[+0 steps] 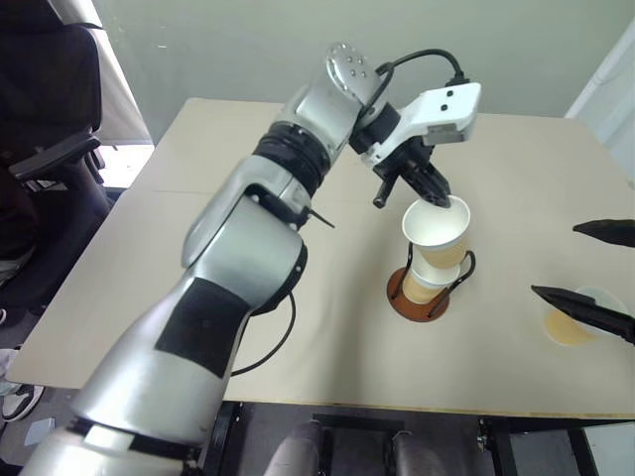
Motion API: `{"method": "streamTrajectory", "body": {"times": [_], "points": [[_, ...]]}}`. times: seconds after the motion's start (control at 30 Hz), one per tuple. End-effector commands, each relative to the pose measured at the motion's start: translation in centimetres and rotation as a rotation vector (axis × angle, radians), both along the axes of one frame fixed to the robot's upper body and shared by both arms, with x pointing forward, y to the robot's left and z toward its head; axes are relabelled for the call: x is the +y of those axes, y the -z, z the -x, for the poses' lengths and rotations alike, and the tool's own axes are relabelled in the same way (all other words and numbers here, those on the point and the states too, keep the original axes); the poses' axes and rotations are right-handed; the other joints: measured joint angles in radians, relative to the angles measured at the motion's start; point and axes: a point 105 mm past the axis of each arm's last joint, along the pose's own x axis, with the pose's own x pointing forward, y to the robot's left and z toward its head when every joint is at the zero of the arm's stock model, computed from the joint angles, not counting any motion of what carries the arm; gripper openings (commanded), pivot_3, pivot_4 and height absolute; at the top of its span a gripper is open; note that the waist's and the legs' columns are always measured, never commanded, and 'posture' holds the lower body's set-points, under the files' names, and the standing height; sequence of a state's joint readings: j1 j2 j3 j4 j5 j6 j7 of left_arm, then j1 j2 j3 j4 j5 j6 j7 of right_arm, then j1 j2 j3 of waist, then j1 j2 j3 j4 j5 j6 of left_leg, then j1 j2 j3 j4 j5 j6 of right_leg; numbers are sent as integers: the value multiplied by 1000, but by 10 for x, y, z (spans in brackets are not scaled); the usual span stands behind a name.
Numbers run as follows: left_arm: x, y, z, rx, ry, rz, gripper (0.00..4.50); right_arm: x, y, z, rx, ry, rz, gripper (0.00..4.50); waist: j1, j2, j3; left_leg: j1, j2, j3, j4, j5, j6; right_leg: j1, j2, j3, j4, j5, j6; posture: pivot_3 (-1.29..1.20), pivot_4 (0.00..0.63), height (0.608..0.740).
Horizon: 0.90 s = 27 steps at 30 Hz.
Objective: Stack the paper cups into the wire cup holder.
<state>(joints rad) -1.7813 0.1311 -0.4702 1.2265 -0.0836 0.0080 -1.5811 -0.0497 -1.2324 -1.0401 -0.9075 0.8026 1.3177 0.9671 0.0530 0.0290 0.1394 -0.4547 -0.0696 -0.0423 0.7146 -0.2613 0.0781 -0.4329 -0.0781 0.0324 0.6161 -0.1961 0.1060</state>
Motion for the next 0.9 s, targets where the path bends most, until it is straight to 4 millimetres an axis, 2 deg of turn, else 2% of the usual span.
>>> {"method": "streamTrajectory", "body": {"times": [0.03,0.83,0.9], "points": [[-2,-6,8,-23,61,-5,40,-2,-8,0,-46,12,1,4438,0,0,0,0,0,0,0,0,0,0,0,0,0,0,0,0,150,740],[-1,18,3,-28,56,-105,40,-5,-8,-2,-44,14,3,4438,0,0,0,0,-1,1,3,0,1,0,-1,1,3,0,1,0,150,740],[-1,19,3,-34,57,-108,432,-5,-8,-2,-45,14,2,4438,0,0,0,0,-1,1,3,0,1,0,-1,1,3,0,1,0,150,740]]}}
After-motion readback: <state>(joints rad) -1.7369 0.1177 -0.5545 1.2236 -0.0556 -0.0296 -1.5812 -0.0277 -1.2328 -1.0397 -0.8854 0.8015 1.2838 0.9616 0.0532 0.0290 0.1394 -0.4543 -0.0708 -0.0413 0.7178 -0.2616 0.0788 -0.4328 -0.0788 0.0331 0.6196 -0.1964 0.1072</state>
